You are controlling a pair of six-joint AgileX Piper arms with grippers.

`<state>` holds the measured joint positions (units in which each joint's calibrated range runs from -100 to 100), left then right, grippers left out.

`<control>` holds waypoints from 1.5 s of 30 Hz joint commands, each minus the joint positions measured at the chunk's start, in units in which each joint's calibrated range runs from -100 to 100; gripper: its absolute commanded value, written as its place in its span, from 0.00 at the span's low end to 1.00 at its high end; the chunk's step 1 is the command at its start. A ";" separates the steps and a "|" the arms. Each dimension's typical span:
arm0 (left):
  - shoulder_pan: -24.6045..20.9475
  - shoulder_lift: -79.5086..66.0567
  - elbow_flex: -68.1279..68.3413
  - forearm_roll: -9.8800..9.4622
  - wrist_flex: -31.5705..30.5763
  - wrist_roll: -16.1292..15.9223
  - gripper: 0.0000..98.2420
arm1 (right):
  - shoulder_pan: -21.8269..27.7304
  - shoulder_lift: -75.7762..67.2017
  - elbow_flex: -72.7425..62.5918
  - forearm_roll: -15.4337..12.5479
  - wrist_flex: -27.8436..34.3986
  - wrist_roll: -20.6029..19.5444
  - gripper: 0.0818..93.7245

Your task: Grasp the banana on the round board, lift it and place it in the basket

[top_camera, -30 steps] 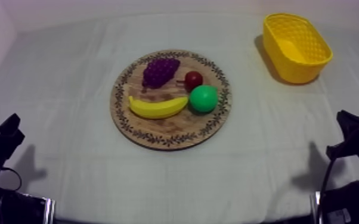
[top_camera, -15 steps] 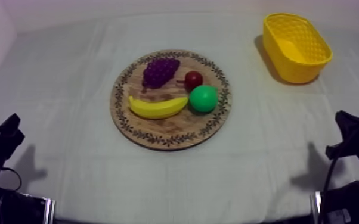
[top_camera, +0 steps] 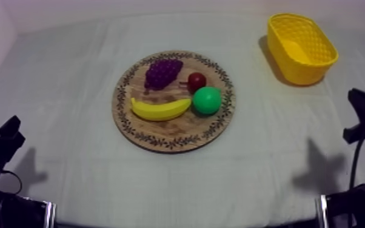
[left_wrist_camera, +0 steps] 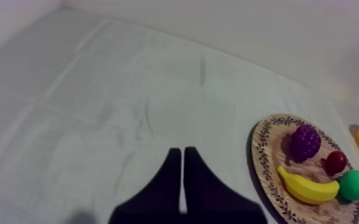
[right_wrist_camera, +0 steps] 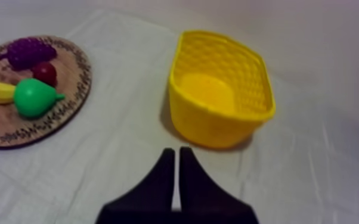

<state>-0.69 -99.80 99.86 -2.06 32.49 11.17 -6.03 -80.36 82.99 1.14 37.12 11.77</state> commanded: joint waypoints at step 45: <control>0.00 -0.03 0.03 -0.01 0.01 -0.01 0.00 | -25.78 75.67 -60.92 -7.66 10.87 20.28 0.01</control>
<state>-0.69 -99.80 99.86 -2.06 32.49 11.17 -31.73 -6.58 22.01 -6.64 47.92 32.25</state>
